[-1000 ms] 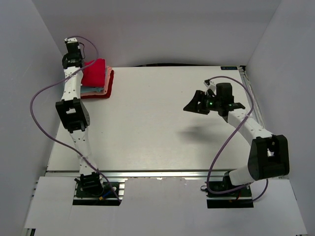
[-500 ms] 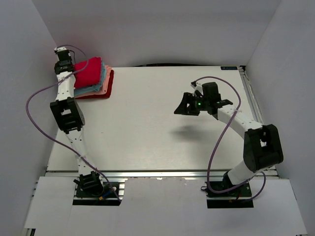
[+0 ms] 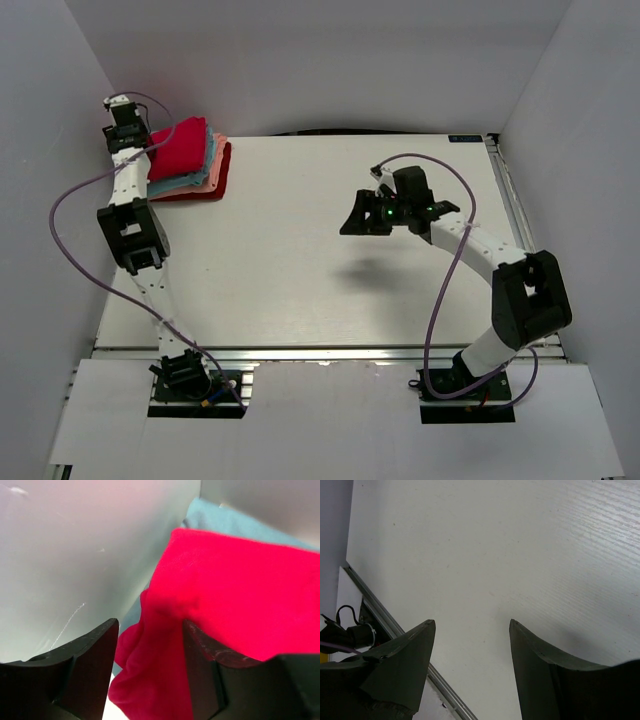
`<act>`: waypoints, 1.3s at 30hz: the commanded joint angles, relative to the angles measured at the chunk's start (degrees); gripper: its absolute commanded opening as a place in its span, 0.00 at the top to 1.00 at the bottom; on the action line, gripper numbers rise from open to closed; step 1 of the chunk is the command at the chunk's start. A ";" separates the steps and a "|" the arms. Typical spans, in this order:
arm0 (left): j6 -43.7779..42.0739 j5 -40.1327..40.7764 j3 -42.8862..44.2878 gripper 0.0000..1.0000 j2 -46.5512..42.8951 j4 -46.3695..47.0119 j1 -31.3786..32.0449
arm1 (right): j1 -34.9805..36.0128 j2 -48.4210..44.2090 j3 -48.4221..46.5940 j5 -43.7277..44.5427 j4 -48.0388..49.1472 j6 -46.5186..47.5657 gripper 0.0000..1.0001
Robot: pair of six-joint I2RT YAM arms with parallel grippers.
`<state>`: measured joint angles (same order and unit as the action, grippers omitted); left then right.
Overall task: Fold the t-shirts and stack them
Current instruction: Put the neatly folded tshirt into the corner of the board with the left arm
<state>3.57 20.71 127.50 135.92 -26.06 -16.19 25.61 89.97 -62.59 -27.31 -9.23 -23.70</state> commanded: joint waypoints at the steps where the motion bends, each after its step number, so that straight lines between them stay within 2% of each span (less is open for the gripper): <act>1: 2.22 -1.81 -0.59 0.35 -10.67 5.84 -0.34 | 1.11 0.64 -2.54 0.77 0.36 -0.64 0.33; 6: 6.35 -8.74 -0.15 0.31 -15.50 7.08 -0.25 | 1.82 0.20 -3.24 1.47 -0.08 -0.64 0.32; 9: 8.64 -14.89 0.56 0.31 -17.00 4.28 -0.16 | 1.90 -0.24 -3.68 2.17 -0.61 -0.38 0.32; 12: 11.71 -17.36 -1.28 0.34 -18.85 2.07 -0.08 | 1.91 -1.03 -3.51 2.52 -0.87 -0.20 0.32; 14: 15.05 -23.49 -4.79 0.41 -20.25 0.75 -0.07 | 1.90 -1.81 -3.24 2.79 -0.79 -0.29 0.32; 16: 18.29 -28.94 -10.31 0.42 -21.57 2.15 0.45 | 1.90 -2.60 -2.28 2.70 -0.44 -0.64 0.32; 18: 19.89 -31.07 -14.19 0.42 -22.27 4.69 1.42 | 1.99 -3.22 -1.66 2.53 0.00 -0.90 0.32; 25: 22.79 -30.47 -21.68 0.43 -20.34 9.54 2.74 | 1.91 -5.60 0.18 3.58 -0.70 -0.38 0.32; 33: 21.39 -27.56 -22.82 0.44 -15.16 8.13 5.81 | 1.99 -5.95 0.01 3.49 -0.87 0.24 0.32; 39: 19.37 -25.46 -20.63 0.45 -12.25 4.27 7.92 | 1.91 -5.95 0.01 3.23 -0.35 -0.03 0.32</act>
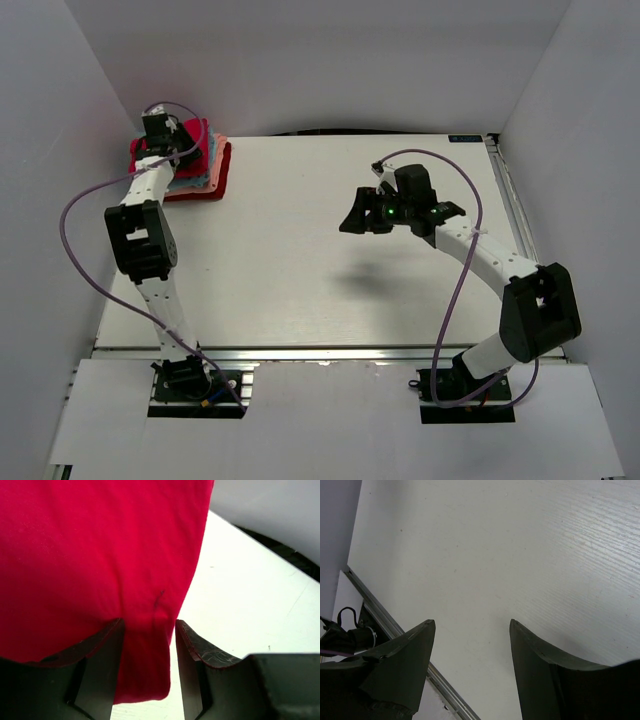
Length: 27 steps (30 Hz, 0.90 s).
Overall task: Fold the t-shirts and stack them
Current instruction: Put the neatly folded tshirt into the corner of the board with the left arm
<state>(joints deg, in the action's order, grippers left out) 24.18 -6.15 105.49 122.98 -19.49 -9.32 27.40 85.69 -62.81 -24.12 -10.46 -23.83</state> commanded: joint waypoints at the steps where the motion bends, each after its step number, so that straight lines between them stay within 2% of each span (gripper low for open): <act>1: -1.25 1.75 0.43 0.45 0.42 -1.96 1.32 | 0.20 -1.67 0.23 0.04 0.88 0.10 0.32; 5: -1.68 3.07 0.32 0.45 -0.37 -2.05 1.32 | 0.20 -1.75 0.40 -0.23 0.97 0.02 0.32; 13: -3.09 4.13 6.64 0.42 -0.37 -5.73 1.50 | 0.11 -2.89 1.02 -0.05 1.49 -0.33 0.32; 16: -3.79 5.27 17.96 0.38 -0.11 -12.75 1.50 | 0.20 -4.03 1.28 2.05 1.49 -0.07 0.29; 19: -3.88 5.36 27.12 0.32 -1.68 -17.42 1.59 | 0.20 -6.66 1.55 7.12 0.44 0.28 0.22; 20: -3.79 5.27 28.00 0.24 -2.65 -18.82 1.59 | 0.20 -7.55 1.20 8.90 -1.30 0.37 0.19; 22: -3.27 5.36 25.22 0.05 -7.47 -19.27 1.94 | 0.11 -10.52 1.11 14.07 -3.16 0.89 0.17; 23: -3.18 5.19 22.50 0.02 -9.49 -18.93 2.11 | 0.03 -11.67 1.11 15.58 -5.43 0.98 0.14; 24: -2.92 5.01 15.25 0.02 -14.21 -18.31 2.38 | 0.11 -12.90 1.28 17.33 -6.75 1.16 0.13; 26: -1.95 4.49 6.26 0.02 -19.42 -15.34 3.60 | 0.11 -17.03 2.33 21.21 -8.43 1.07 0.11; 27: -0.99 4.22 -2.40 0.02 -24.58 -14.45 4.13 | 0.03 -20.01 3.47 23.31 -10.96 -0.15 0.11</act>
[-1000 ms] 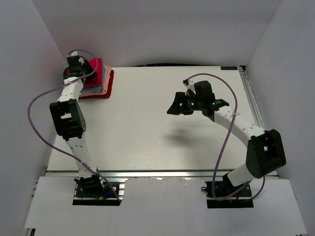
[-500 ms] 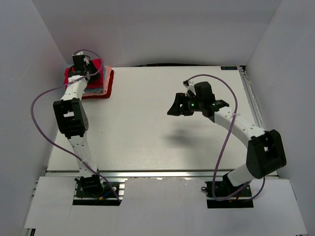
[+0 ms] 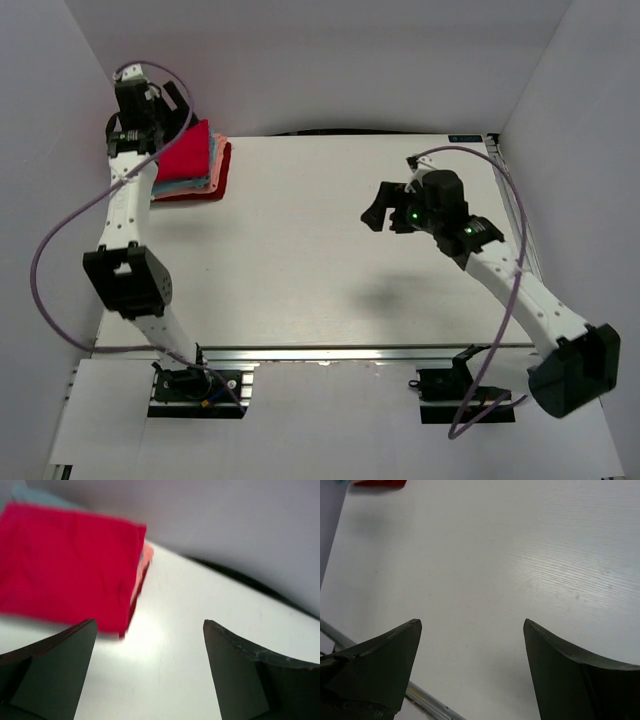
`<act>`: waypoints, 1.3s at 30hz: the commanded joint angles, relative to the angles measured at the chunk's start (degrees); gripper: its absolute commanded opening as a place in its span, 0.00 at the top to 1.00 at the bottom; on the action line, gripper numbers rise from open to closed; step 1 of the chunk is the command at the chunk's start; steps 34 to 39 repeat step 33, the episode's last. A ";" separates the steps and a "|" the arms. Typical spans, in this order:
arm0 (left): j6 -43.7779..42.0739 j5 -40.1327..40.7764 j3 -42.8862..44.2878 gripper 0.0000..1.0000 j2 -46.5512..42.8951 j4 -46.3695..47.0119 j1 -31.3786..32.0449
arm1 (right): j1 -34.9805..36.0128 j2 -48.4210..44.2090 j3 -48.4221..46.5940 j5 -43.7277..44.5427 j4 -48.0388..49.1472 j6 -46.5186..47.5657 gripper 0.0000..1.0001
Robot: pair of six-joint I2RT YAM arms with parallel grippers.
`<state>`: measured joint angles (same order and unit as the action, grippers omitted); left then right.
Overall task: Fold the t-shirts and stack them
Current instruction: Put the neatly folded tshirt into the corner of the board with the left arm
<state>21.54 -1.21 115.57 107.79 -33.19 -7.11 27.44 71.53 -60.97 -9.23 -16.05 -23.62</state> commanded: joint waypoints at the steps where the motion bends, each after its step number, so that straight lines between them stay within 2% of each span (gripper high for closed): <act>1: 2.01 -0.63 -16.74 0.02 -11.96 0.83 3.41 | -0.02 -7.44 2.43 12.88 -6.35 -1.25 0.11; 2: 2.36 -0.55 -20.52 0.02 -14.51 1.37 4.29 | -0.02 -9.28 3.48 14.40 -7.23 -2.13 0.11; 3: 3.41 0.41 -28.13 0.02 -19.84 1.90 6.22 | -0.02 -13.04 4.88 15.90 -7.76 -2.40 0.12; 4: 3.86 0.33 -31.86 0.02 -22.51 3.55 8.32 | -0.02 -14.91 7.07 15.91 -8.55 -2.05 0.18; 5: 5.17 2.34 -35.38 0.02 -25.06 4.01 9.48 | -0.11 -18.32 7.96 16.09 -8.73 -1.79 0.11; 7: 6.84 2.88 -45.02 0.02 -31.90 5.76 13.25 | -0.11 -21.24 9.55 17.93 -10.48 -2.14 0.11; 8: 7.63 3.14 -48.04 0.02 -33.76 6.72 14.75 | -0.11 -22.38 9.73 18.54 -11.62 -2.40 0.19; 9: 9.64 3.93 -50.77 0.02 -35.35 7.43 18.24 | -0.11 -24.05 9.73 18.99 -12.50 -2.57 0.24; 11: 11.24 6.13 -56.75 0.02 -37.73 10.06 22.38 | -0.11 -25.03 10.08 19.52 -14.35 -2.40 0.28; 12: 12.29 7.18 -57.73 0.02 -37.74 10.16 26.24 | -0.11 -25.12 10.17 19.78 -14.79 -2.31 0.26; 14: 13.26 11.55 -58.96 0.02 -37.04 9.72 29.51 | -0.19 -24.42 9.73 21.18 -16.81 -1.35 0.11; 17: 15.11 13.16 -61.33 0.02 -38.87 11.48 32.34 | -0.19 -22.66 8.15 22.42 -19.19 -0.65 0.11; 28: 13.18 15.19 -59.23 0.02 -41.78 6.30 32.60 | -0.19 -24.94 9.11 18.90 -17.61 -1.17 0.11; 39: 13.27 15.71 -60.81 0.02 -42.57 7.17 32.60 | -0.19 -24.15 9.11 18.99 -19.10 -0.29 0.10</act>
